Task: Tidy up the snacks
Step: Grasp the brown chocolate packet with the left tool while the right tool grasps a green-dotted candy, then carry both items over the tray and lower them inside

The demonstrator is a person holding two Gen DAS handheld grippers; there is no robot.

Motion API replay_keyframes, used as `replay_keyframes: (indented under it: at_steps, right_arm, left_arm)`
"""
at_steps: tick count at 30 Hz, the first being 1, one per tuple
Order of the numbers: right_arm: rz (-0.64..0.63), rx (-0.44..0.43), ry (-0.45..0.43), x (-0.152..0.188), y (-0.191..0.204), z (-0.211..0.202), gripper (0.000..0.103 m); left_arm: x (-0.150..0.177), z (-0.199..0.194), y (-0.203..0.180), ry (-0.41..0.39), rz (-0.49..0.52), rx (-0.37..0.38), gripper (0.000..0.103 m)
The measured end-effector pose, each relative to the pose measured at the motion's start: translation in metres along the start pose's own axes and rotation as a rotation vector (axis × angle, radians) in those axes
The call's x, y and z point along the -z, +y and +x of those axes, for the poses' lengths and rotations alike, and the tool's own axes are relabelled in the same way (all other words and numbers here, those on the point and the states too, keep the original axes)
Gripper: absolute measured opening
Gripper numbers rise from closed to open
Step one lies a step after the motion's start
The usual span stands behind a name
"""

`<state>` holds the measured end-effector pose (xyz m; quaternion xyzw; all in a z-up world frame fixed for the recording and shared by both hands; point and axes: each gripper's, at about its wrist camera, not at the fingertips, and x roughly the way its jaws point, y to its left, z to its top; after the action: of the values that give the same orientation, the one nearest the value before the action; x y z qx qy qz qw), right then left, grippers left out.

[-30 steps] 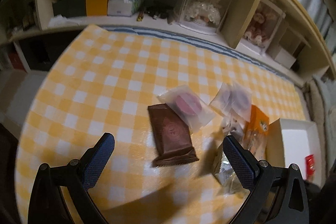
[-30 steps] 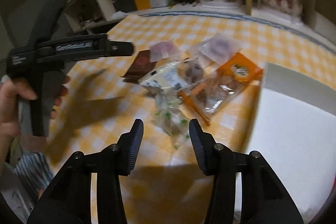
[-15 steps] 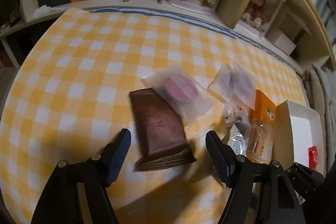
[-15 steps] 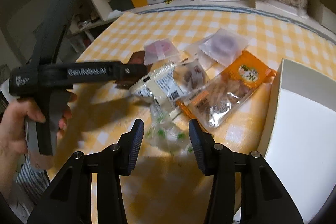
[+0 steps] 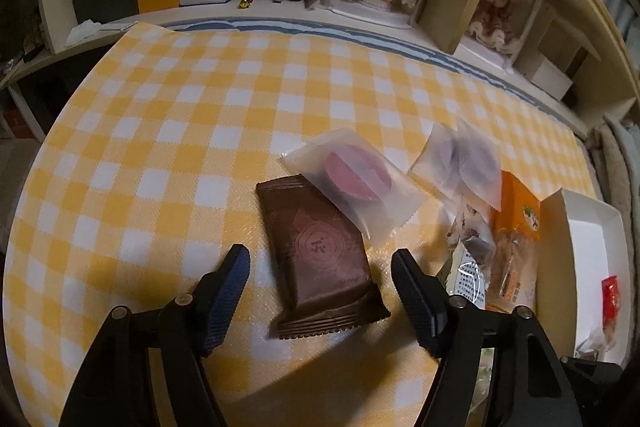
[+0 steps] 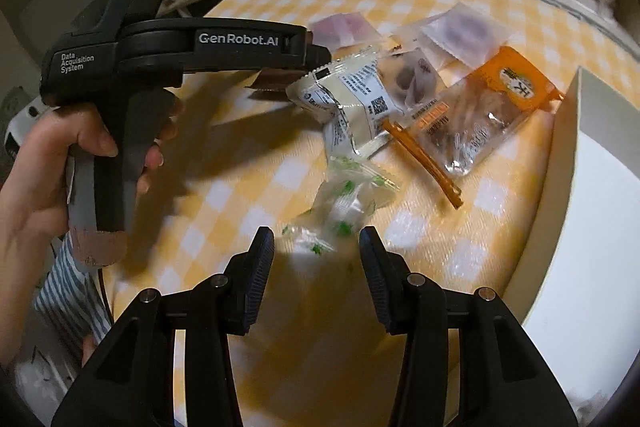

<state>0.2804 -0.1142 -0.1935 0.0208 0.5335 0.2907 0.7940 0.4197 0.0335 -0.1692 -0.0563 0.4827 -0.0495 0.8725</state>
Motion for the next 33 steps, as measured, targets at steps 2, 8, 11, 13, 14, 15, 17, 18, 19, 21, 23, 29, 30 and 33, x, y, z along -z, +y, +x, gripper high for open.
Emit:
replay_keyframes:
  at_steps: [2, 8, 11, 13, 14, 15, 17, 18, 19, 21, 23, 29, 30, 33]
  right_arm:
    - [0.048, 0.011, -0.011, 0.0, -0.001, -0.001, 0.046]
    - [0.239, 0.015, -0.061, -0.007, -0.009, -0.001, 0.046]
    - [0.306, -0.002, -0.083, -0.007, -0.01, 0.004, 0.046]
    - [0.283, 0.038, -0.094, -0.005, -0.005, 0.007, 0.041]
    - [0.272, 0.053, -0.099, -0.004, -0.003, 0.007, 0.04]
    - [0.269, 0.066, -0.103, -0.004, -0.002, 0.006, 0.034]
    - [0.277, 0.072, -0.104, -0.004, -0.005, 0.006, 0.032]
    - [0.278, 0.064, -0.107, -0.003, -0.006, 0.006, 0.031]
    - [0.27, 0.061, -0.113, -0.002, -0.008, 0.006, 0.03]
    - [0.242, 0.06, -0.125, 0.002, -0.008, 0.005, 0.029]
    - [0.211, 0.066, -0.132, 0.004, -0.006, 0.005, 0.029]
    - [0.157, 0.114, -0.114, 0.011, -0.002, -0.004, 0.028]
    - [0.157, 0.118, -0.111, 0.013, -0.002, -0.006, 0.028]
    - [0.129, 0.151, -0.106, 0.018, 0.002, -0.013, 0.028]
  left_arm:
    - [0.001, -0.002, 0.0, 0.003, 0.009, -0.015, 0.06]
    - [0.002, -0.002, -0.009, 0.006, 0.049, -0.038, 0.054]
    - [0.004, 0.0, -0.014, 0.002, 0.079, -0.054, 0.052]
    - [0.006, 0.001, -0.014, -0.002, 0.081, -0.058, 0.049]
    - [0.006, 0.0, -0.013, -0.001, 0.084, -0.058, 0.046]
    - [0.006, 0.0, -0.013, 0.002, 0.087, -0.054, 0.044]
    - [0.009, -0.002, -0.011, 0.013, 0.095, -0.047, 0.042]
    - [0.008, -0.003, -0.01, 0.018, 0.096, -0.044, 0.041]
    - [0.01, -0.005, -0.008, 0.026, 0.095, -0.04, 0.041]
    - [0.011, -0.009, -0.004, 0.037, 0.093, -0.037, 0.04]
    - [0.014, -0.014, -0.002, 0.051, 0.095, -0.04, 0.04]
    - [0.029, -0.033, 0.004, 0.093, 0.084, -0.05, 0.04]
    - [0.032, -0.036, 0.005, 0.098, 0.079, -0.049, 0.04]
    - [0.036, -0.042, 0.005, 0.106, 0.071, -0.047, 0.04]
